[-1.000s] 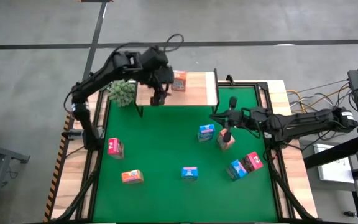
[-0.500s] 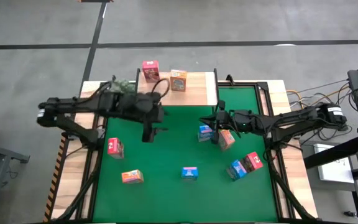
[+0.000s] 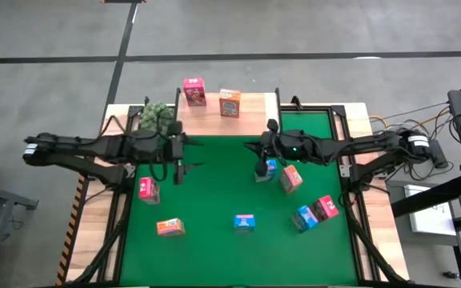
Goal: Stack cereal on shelf
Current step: Put the bottom left orange cereal box on the shelf
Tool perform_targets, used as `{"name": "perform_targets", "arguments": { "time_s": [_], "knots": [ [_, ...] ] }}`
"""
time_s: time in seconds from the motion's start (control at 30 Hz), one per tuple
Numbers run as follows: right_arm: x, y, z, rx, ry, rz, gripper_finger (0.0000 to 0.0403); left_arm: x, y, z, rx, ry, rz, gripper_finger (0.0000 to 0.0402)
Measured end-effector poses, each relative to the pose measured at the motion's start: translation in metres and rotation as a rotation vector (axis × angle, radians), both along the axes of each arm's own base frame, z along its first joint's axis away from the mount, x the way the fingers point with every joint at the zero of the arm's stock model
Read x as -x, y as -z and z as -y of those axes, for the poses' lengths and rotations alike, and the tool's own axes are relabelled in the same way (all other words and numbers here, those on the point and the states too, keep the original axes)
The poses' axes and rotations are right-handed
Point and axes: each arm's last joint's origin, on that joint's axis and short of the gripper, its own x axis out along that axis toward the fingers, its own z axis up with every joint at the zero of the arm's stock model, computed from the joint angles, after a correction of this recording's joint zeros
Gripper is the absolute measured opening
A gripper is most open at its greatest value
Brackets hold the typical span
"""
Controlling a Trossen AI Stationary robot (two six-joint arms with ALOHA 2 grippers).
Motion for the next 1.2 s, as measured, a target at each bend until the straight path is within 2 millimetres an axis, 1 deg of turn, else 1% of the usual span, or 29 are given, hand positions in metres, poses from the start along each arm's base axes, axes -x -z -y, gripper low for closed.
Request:
{"name": "perform_targets", "arguments": {
  "time_s": [0.2, 0.4, 0.5, 0.63, 0.83, 0.97, 1.2],
  "knots": [
    [-0.020, -0.018, 0.017, -0.006, 0.043, -0.061, 0.0012, 0.020, 0.006, -0.006, -0.041, -0.169, 0.036, 0.0248],
    [-0.044, -0.029, 0.038, 0.016, 0.090, -0.141, 0.0012, 0.028, 0.022, -0.007, -0.011, -0.202, 0.027, 0.0248],
    [-0.054, -0.031, 0.050, 0.055, 0.158, -0.181, 0.0012, 0.030, 0.031, -0.007, -0.010, -0.203, 0.003, 0.0248],
    [-0.067, -0.026, 0.066, 0.099, 0.274, -0.221, 0.0012, 0.031, 0.031, -0.007, -0.025, -0.200, 0.009, 0.0248],
    [-0.084, -0.007, 0.084, 0.101, 0.309, -0.275, 0.0012, 0.035, 0.028, -0.007, -0.029, -0.198, 0.028, 0.0249],
    [-0.087, 0.005, 0.093, 0.095, 0.334, -0.306, 0.0012, 0.036, 0.032, -0.007, -0.024, -0.200, 0.018, 0.0249],
    [-0.082, 0.005, 0.107, 0.110, 0.379, -0.319, 0.0012, 0.036, 0.033, -0.007, -0.025, -0.199, 0.015, 0.0249]
  ]
}}
